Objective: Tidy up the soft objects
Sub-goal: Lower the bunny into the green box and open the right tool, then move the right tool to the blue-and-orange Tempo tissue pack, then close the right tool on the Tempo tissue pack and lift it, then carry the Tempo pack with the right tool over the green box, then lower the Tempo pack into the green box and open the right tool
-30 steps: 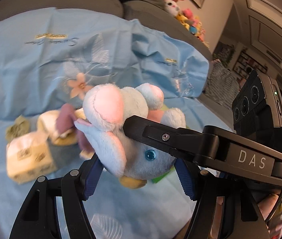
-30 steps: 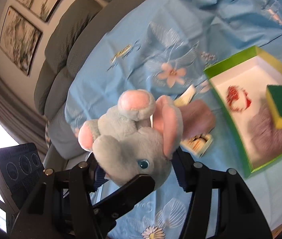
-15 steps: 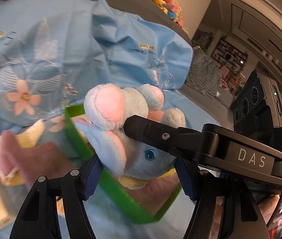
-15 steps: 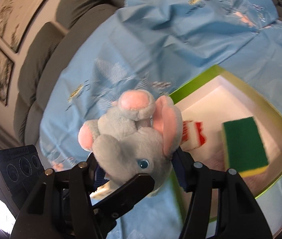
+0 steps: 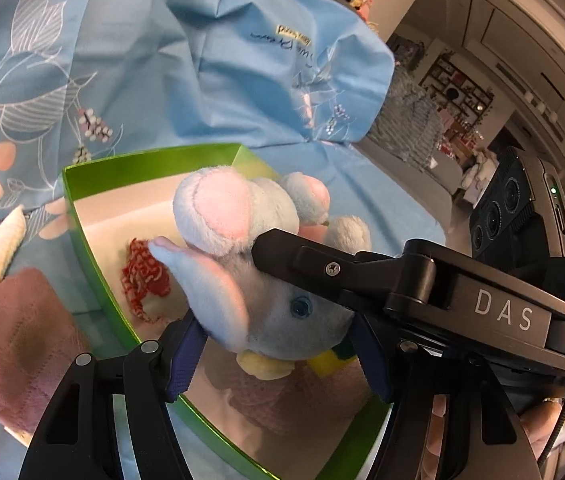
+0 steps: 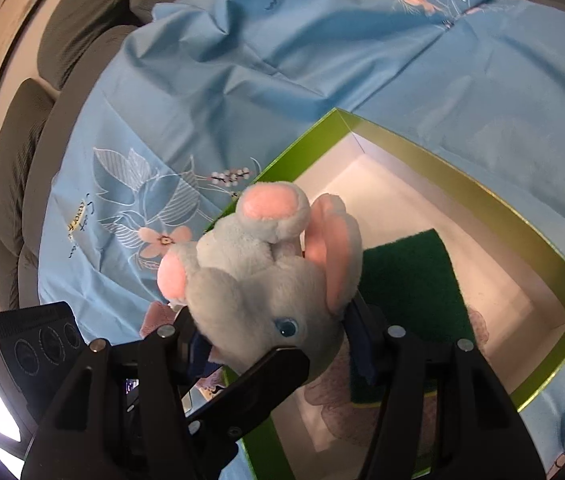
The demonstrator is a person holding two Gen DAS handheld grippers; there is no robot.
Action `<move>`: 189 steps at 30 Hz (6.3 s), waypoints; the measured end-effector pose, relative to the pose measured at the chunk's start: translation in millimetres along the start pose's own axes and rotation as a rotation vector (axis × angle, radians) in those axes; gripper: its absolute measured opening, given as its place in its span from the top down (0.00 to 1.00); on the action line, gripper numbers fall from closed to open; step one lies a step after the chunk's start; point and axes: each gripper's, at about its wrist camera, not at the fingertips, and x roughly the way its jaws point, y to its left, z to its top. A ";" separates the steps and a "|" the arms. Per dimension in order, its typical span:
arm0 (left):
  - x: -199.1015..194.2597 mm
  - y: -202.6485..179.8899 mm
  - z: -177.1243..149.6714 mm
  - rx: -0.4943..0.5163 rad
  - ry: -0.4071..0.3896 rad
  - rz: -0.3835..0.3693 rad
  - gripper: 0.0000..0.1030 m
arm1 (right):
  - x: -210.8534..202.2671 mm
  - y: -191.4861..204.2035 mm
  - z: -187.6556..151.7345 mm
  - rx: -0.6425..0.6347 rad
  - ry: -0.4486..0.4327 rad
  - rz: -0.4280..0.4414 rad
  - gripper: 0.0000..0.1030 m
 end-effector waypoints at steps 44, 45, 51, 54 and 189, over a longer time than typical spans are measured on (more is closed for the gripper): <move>-241.6 106.6 -150.5 -0.414 -0.246 0.463 0.13 | -56.5 78.1 -89.5 -0.281 -0.080 -0.102 0.01; -245.7 112.2 -159.3 -0.437 -0.246 0.485 0.13 | -55.2 81.5 -93.0 -0.290 -0.069 -0.100 0.01; -287.1 159.5 -223.9 -0.640 -0.273 0.626 0.13 | -34.8 127.3 -124.0 -0.384 0.031 -0.042 0.01; -307.3 178.9 -246.2 -0.738 -0.312 0.681 0.13 | -18.0 159.4 -141.8 -0.442 0.089 -0.001 0.01; -35.1 -32.1 -53.4 -0.072 0.058 0.036 0.56 | -44.3 6.5 -54.8 -0.067 0.079 -0.050 0.57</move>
